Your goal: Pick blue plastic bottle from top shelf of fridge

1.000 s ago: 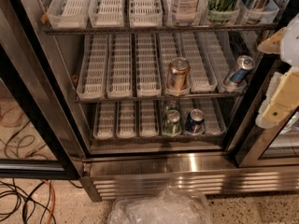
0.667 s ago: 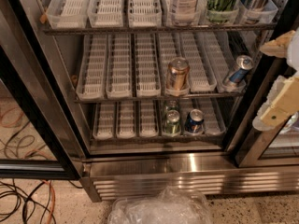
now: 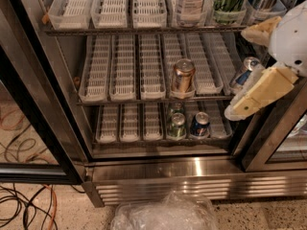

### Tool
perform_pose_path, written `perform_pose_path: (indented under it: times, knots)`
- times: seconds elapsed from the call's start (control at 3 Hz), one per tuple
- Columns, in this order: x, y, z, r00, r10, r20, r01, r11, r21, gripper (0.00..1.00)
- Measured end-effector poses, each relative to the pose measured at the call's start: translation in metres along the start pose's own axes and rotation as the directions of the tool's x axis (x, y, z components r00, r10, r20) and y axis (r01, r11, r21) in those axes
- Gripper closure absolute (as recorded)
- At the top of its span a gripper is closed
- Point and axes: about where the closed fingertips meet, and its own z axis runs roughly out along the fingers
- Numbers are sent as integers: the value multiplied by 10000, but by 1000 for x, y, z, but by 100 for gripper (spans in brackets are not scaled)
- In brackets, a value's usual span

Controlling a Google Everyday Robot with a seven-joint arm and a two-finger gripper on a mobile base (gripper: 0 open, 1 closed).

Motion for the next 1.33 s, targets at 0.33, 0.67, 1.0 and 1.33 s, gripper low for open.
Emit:
perform_pose_path:
  times: [0.33, 0.67, 1.0, 1.33]
  knots:
    - [-36, 0, 10, 9971, -344, 676, 338, 9994, 98, 0]
    - [-36, 0, 10, 9971, -344, 676, 338, 9994, 99, 0]
    - [-38, 3, 13, 9931, -114, 1165, 106, 9999, 72, 0]
    - [-50, 21, 25, 9702, 931, 2235, -984, 9951, 125, 0]
